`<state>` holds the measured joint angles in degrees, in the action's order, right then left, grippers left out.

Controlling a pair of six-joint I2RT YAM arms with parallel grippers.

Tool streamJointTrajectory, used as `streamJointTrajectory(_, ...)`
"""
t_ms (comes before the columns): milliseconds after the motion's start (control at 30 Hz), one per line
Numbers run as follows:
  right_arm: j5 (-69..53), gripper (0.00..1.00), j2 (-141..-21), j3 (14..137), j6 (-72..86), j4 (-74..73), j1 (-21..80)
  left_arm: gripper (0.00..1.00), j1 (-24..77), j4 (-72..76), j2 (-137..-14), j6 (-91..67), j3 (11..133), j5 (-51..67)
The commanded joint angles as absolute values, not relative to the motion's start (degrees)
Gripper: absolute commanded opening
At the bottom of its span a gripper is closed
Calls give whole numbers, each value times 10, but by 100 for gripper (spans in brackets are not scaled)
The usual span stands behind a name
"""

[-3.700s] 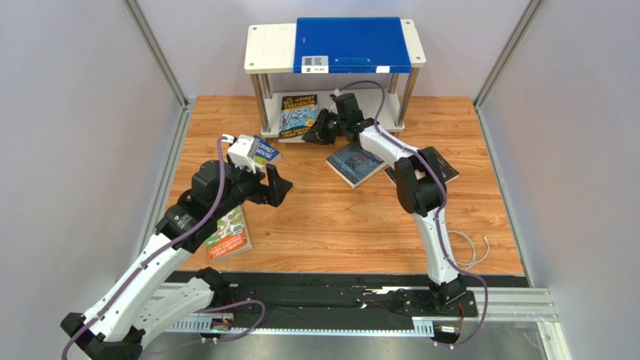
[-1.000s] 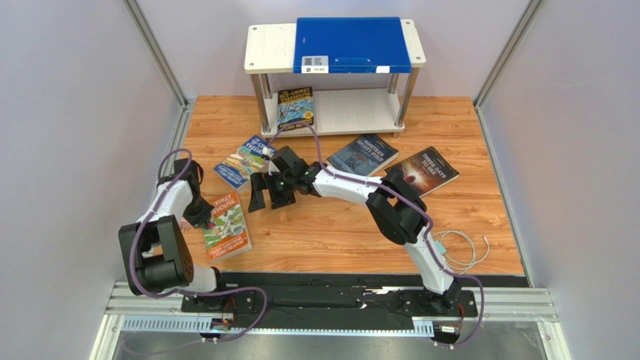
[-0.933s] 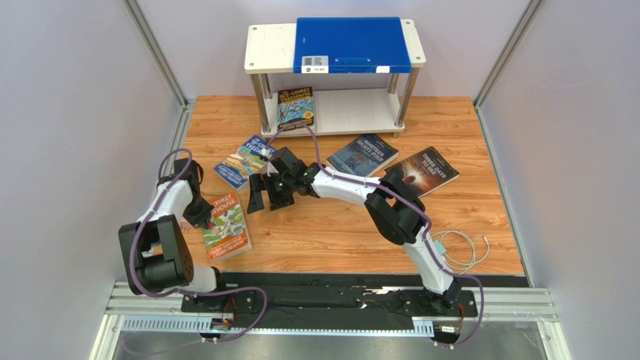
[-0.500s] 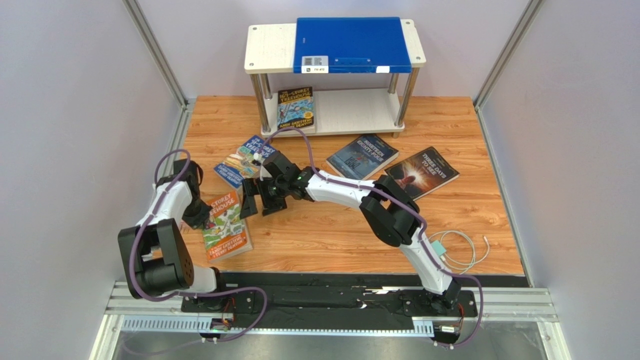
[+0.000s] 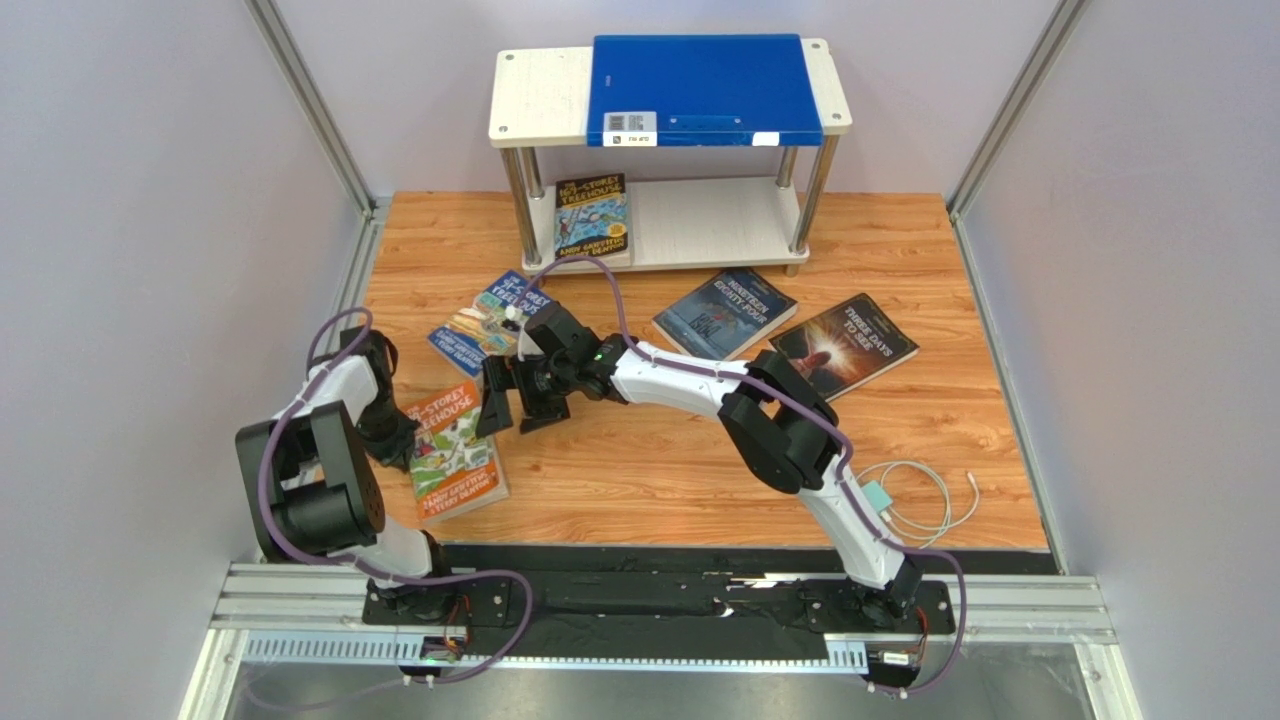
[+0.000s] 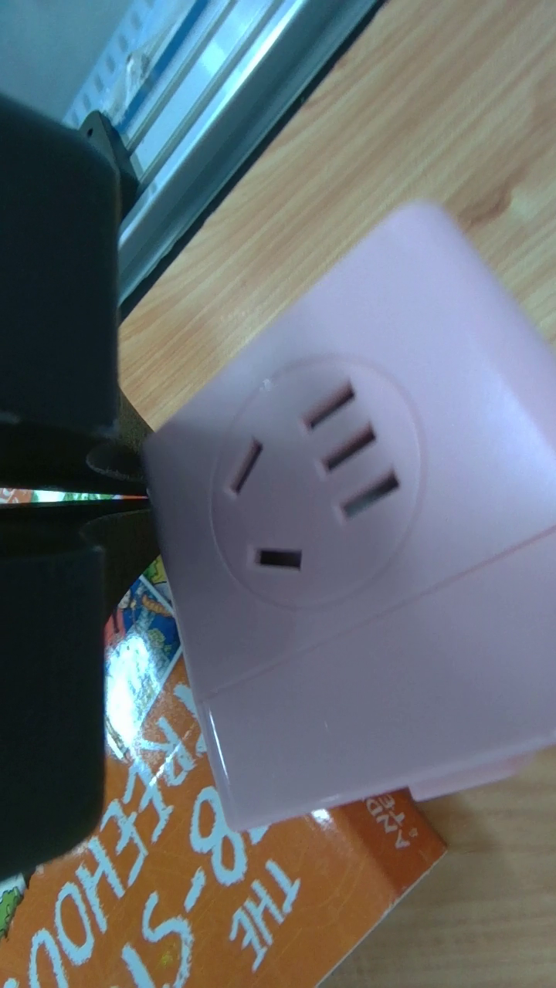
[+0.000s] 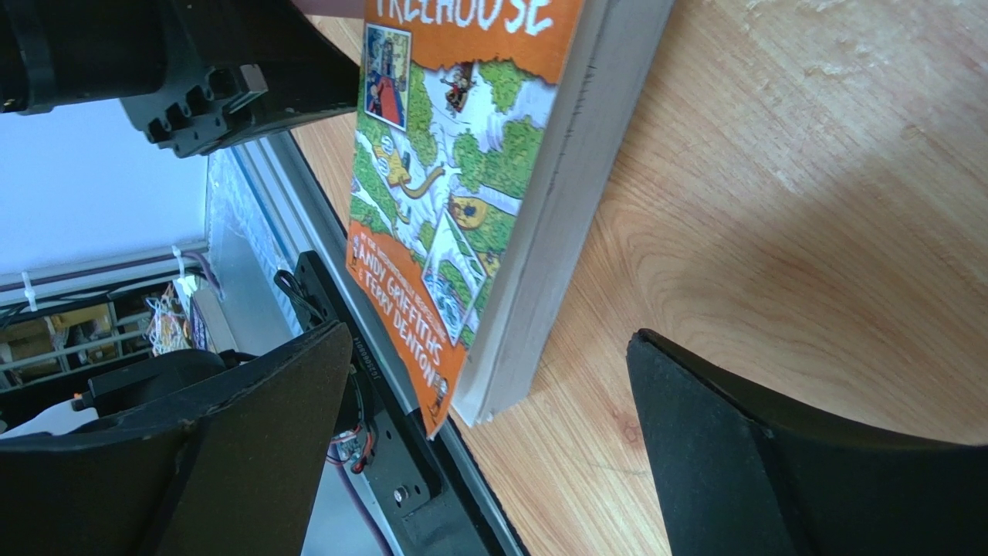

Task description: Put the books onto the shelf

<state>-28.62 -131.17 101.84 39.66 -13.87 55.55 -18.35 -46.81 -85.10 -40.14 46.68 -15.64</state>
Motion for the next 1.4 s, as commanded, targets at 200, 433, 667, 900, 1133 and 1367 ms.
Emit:
streamJointTrajectory(200, -300, 94, -1342, 1056, 407, -124, 570, 0, -160, -421, -869, -363, 479, -55)
streamJointTrajectory(433, -269, 92, -1311, 995, 397, -132, 567, 0, -84, -422, -890, -386, 509, -47)
streamJointTrajectory(667, -272, 62, -1253, 906, 417, -43, 555, 0, -42, -416, -923, -399, 517, -45)
streamJointTrajectory(900, -234, 54, -1191, 804, 453, 117, 552, 0, -24, -410, -921, -396, 519, -40)
streamJointTrajectory(1133, -221, 54, -1179, 774, 470, 205, 553, 0, -11, -400, -920, -390, 524, -22)
streamJointTrajectory(1367, -244, 51, -1219, 796, 484, 199, 554, 0, -3, -380, -920, -382, 533, 16)
